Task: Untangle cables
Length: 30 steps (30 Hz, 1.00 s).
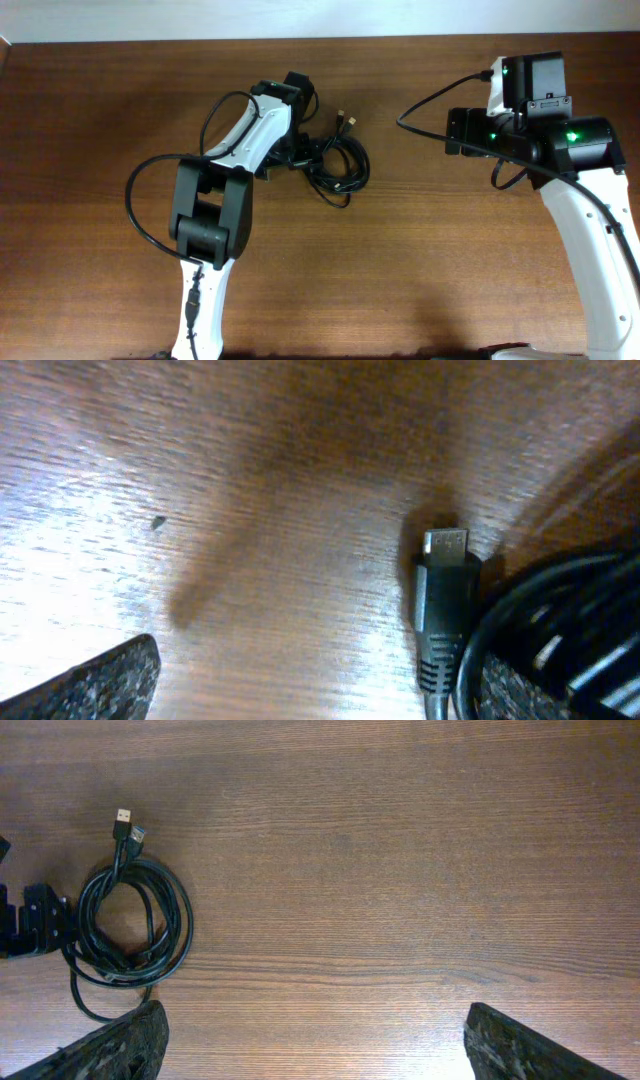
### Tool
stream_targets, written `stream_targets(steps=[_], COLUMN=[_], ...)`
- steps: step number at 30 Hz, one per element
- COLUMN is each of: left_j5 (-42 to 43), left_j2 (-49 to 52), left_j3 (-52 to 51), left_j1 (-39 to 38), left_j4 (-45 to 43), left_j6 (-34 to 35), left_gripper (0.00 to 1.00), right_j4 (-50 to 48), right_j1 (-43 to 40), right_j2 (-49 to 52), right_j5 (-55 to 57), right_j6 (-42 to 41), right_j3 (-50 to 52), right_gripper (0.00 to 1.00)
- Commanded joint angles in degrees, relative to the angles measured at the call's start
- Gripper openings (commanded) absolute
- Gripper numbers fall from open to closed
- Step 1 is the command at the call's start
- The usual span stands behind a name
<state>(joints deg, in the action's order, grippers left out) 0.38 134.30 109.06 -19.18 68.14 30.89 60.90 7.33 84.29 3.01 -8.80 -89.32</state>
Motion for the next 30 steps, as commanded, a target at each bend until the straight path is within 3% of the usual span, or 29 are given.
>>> stream_targets(steps=[1, 3, 6, 10, 18, 20, 23, 27, 30], left_j5=[-0.31, 0.11, 4.76, 14.03, 17.00, 16.76, 16.81, 6.73, 6.29], left_j2=[0.68, 0.68, 0.68, 0.68, 0.70, 0.70, 0.70, 0.68, 0.68], left_j3=[3.78, 4.52, 7.15, 10.54, 10.51, 10.51, 10.51, 10.51, 10.51], left_j1=[0.07, -0.07, -0.24, -0.33, -0.33, -0.33, -0.37, -0.94, -1.55], left_j4=[0.74, 0.50, -1.20, -6.56, -4.15, -3.19, 1.11, 8.79, 9.88], left_j6=[-0.57, -1.27, -7.98, -28.46, -46.45, -47.47, -37.99, -9.42, 0.20], left_gripper=[0.99, 0.99, 0.99, 0.99, 0.99, 0.99, 0.99, 0.99, 0.99], right_j4=[-0.22, -0.24, -0.39, -0.66, -0.68, -0.63, -0.26, -0.66, -0.61], right_j1=[0.55, 0.55, 0.55, 0.55, 0.55, 0.55, 0.55, 0.55, 0.55], right_j2=[-0.02, -0.02, -0.02, -0.02, -0.02, -0.02, -0.02, 0.00, 0.00], right_j5=[0.52, 0.52, 0.52, 0.50, 0.52, 0.52, 0.52, 0.52, 0.52], right_j6=[-0.09, -0.09, -0.09, -0.09, -0.09, -0.09, -0.09, -0.09, -0.09], right_j3=[-0.85, -0.85, -0.85, -0.85, -0.85, -0.85, -0.85, -0.85, -0.85], right_gripper=[0.94, 0.94, 0.94, 0.94, 0.94, 0.94, 0.94, 0.94, 0.94])
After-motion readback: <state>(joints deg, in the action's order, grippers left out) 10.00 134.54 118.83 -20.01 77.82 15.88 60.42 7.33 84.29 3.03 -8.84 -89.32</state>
